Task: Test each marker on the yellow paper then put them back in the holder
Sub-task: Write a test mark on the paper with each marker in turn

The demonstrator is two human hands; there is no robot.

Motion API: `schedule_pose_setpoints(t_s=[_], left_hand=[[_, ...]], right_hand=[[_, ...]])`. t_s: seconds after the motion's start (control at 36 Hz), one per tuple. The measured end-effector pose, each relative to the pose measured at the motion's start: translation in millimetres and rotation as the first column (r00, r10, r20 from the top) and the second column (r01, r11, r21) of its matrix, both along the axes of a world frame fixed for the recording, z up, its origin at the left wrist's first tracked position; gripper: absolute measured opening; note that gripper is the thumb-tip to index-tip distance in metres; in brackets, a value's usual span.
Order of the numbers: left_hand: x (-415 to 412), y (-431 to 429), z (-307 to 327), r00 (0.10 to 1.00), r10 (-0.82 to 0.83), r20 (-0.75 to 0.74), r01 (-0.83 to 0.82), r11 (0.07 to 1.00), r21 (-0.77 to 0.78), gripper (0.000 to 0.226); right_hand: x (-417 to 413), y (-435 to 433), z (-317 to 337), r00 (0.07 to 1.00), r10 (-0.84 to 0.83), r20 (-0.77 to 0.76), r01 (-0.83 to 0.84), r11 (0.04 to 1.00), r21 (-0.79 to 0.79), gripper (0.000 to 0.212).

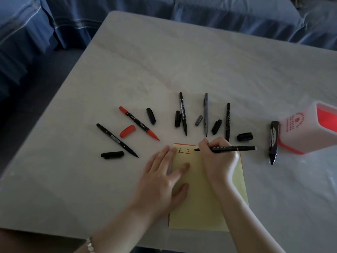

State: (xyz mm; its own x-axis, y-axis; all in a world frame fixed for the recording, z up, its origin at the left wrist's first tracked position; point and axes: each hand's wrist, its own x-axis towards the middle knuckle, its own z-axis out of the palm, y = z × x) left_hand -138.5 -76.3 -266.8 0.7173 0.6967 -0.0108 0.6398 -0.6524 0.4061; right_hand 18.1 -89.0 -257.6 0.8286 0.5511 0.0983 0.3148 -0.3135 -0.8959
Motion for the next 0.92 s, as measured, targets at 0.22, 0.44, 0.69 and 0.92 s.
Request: schedule_pose_setpoints(t_s=[0.22, 0.44, 0.69, 0.92], left_hand=[[0.8, 0.9, 0.3, 1.0, -0.001, 0.016, 0.001, 1.0, -0.002, 0.045], [0.1, 0.1, 1.0, 1.0, 0.008, 0.012, -0.008, 1.0, -0.007, 0.044], [0.3, 0.5, 0.4, 1.0, 0.01, 0.015, -0.01, 1.0, -0.005, 0.044], [0.6, 0.8, -2.1, 0.999, 0.009, 0.039, -0.008, 1.0, -0.008, 0.044]], right_hand=[[0.1, 0.2, -2.4, 1.0, 0.004, 0.031, -0.004, 1.0, -0.014, 0.031], [1.5, -0.6, -3.0, 1.0, 0.006, 0.03, -0.006, 1.0, 0.002, 0.031], [0.2, -0.1, -3.0, 1.0, 0.007, -0.011, -0.007, 1.0, -0.011, 0.031], [-0.4, 0.0, -1.1, 1.0, -0.005, 0.012, 0.005, 1.0, -0.023, 0.029]])
